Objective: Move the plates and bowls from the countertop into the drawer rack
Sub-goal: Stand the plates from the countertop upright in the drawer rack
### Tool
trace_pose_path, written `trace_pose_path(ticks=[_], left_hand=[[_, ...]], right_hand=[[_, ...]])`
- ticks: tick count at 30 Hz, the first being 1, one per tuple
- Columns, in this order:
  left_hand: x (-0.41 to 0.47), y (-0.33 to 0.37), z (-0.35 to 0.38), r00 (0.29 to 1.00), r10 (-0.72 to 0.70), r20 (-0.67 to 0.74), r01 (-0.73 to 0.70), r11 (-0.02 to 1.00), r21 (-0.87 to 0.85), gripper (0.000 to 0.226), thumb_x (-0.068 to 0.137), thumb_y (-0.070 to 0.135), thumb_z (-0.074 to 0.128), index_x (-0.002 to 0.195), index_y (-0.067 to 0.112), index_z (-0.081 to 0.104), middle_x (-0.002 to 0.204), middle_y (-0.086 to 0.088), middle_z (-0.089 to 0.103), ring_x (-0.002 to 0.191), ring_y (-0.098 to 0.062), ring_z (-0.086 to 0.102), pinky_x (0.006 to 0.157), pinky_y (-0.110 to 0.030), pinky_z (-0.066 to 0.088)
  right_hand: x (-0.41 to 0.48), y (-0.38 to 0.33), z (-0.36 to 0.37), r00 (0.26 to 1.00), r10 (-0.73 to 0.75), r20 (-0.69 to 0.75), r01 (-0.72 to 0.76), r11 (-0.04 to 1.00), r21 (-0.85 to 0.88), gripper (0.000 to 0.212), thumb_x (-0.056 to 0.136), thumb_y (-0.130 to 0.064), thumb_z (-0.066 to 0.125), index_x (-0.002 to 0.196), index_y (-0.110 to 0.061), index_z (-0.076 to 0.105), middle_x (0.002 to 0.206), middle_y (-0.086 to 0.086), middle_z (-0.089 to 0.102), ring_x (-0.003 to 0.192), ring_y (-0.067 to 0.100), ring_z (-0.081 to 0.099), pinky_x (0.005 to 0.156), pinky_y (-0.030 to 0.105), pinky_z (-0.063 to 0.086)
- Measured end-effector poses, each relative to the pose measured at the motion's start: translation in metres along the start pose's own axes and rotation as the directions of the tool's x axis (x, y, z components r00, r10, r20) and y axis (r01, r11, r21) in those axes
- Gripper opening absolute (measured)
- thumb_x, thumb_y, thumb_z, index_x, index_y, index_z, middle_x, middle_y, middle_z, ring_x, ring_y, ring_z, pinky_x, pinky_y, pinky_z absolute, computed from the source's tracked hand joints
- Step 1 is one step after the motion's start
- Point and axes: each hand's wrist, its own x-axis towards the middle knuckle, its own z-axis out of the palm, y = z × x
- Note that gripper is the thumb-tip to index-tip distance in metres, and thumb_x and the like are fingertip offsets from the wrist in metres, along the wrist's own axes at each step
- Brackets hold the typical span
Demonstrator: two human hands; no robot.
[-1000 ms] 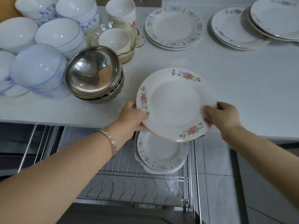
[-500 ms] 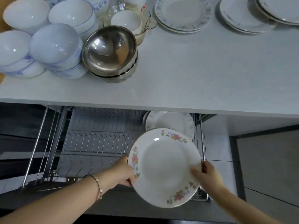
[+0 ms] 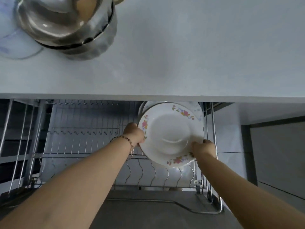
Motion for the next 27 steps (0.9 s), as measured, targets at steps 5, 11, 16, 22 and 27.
trace_pose_path(ticks=[5, 11, 16, 22, 27], left_hand=[[0.006, 0.006, 0.011, 0.982, 0.106, -0.154, -0.11, 0.994, -0.017, 0.025, 0.087, -0.003, 0.058, 0.111, 0.003, 0.059, 0.118, -0.012, 0.063, 0.11, -0.025, 0.06, 0.084, -0.025, 0.052], [0.004, -0.006, 0.027, 0.984, 0.052, -0.168, -0.08, 0.983, -0.164, 0.03, 0.087, -0.005, 0.049, 0.114, 0.004, 0.059, 0.115, -0.012, 0.064, 0.105, -0.027, 0.062, 0.077, -0.026, 0.05], [0.006, -0.007, 0.038, 0.998, -0.056, 0.031, 0.063, 0.928, -0.367, 0.037, 0.081, -0.009, 0.046, 0.115, 0.005, 0.054, 0.112, -0.015, 0.063, 0.109, -0.035, 0.059, 0.092, -0.044, 0.053], [0.005, -0.004, 0.041, 0.997, 0.003, 0.074, 0.019, 0.957, -0.291, 0.047, 0.082, -0.004, 0.047, 0.127, 0.008, 0.043, 0.121, -0.014, 0.058, 0.108, -0.031, 0.057, 0.095, -0.044, 0.052], [-0.011, -0.004, 0.02, 0.975, 0.138, 0.172, -0.169, 0.969, 0.179, 0.018, 0.091, 0.008, 0.044, 0.106, 0.007, 0.055, 0.108, -0.011, 0.063, 0.081, -0.021, 0.054, 0.071, -0.028, 0.047]], right_hand=[[0.005, 0.01, 0.01, 0.997, 0.017, -0.072, -0.01, 0.995, 0.097, 0.017, 0.087, -0.009, 0.049, 0.075, -0.006, 0.061, 0.059, 0.008, 0.051, 0.046, 0.017, 0.035, 0.035, 0.021, 0.025], [-0.003, 0.01, 0.014, 0.965, 0.225, 0.133, -0.244, 0.958, 0.152, 0.018, 0.084, -0.006, 0.051, 0.066, -0.006, 0.054, 0.057, 0.01, 0.048, 0.055, 0.023, 0.046, 0.048, 0.021, 0.029], [0.002, -0.002, 0.018, 0.982, 0.119, 0.147, -0.139, 0.981, 0.136, 0.02, 0.085, 0.0, 0.047, 0.099, 0.003, 0.061, 0.066, 0.008, 0.054, 0.06, 0.024, 0.051, 0.046, 0.023, 0.04], [0.006, -0.007, 0.018, 0.992, 0.045, 0.121, -0.055, 0.995, 0.077, 0.035, 0.084, -0.001, 0.045, 0.116, -0.001, 0.06, 0.089, 0.011, 0.058, 0.08, 0.025, 0.054, 0.049, 0.02, 0.033], [-0.007, -0.014, 0.003, 0.972, 0.027, 0.233, 0.006, 0.99, -0.141, 0.024, 0.092, -0.014, 0.047, 0.109, -0.003, 0.06, 0.073, 0.005, 0.056, 0.068, 0.018, 0.056, 0.058, 0.023, 0.039]])
